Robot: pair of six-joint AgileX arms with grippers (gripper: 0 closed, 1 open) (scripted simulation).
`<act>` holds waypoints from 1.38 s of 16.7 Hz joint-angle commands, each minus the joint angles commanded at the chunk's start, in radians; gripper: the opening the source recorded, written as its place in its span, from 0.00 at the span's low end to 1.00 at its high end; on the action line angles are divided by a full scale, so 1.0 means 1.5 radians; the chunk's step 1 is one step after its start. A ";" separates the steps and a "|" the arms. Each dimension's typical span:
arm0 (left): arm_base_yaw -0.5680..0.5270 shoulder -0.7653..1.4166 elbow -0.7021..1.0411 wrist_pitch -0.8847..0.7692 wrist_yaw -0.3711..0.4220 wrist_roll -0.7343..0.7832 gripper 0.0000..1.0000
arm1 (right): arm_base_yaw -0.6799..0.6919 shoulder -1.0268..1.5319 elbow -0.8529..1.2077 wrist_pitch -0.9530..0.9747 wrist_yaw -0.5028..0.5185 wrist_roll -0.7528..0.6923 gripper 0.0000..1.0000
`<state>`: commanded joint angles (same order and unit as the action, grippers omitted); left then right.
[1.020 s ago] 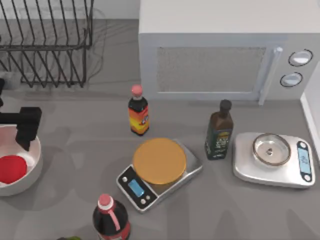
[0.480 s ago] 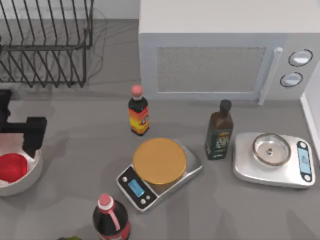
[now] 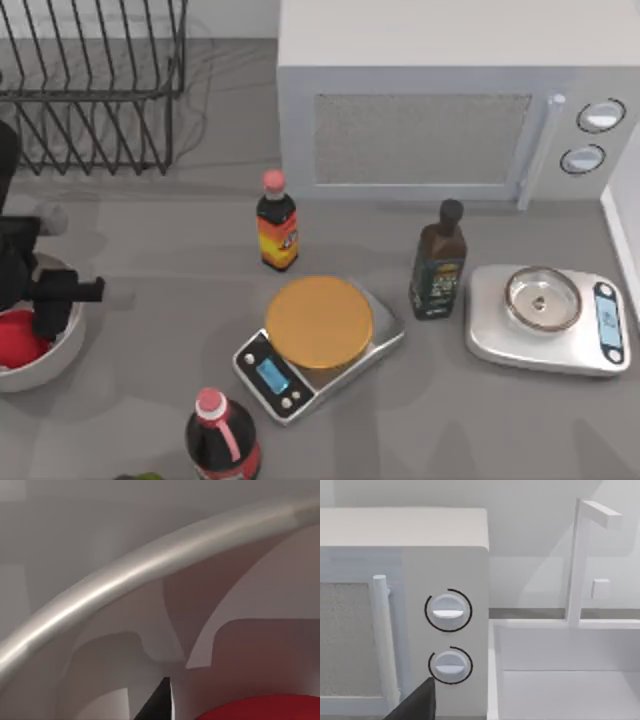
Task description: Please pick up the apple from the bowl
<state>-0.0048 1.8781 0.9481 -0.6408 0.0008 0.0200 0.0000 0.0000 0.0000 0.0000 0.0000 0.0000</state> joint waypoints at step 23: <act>0.000 0.000 0.000 0.000 0.000 0.000 0.00 | 0.000 0.000 0.000 0.000 0.000 0.000 1.00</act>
<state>-0.0048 1.8781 0.9481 -0.6408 0.0008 0.0200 0.0000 0.0000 0.0000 0.0000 0.0000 0.0000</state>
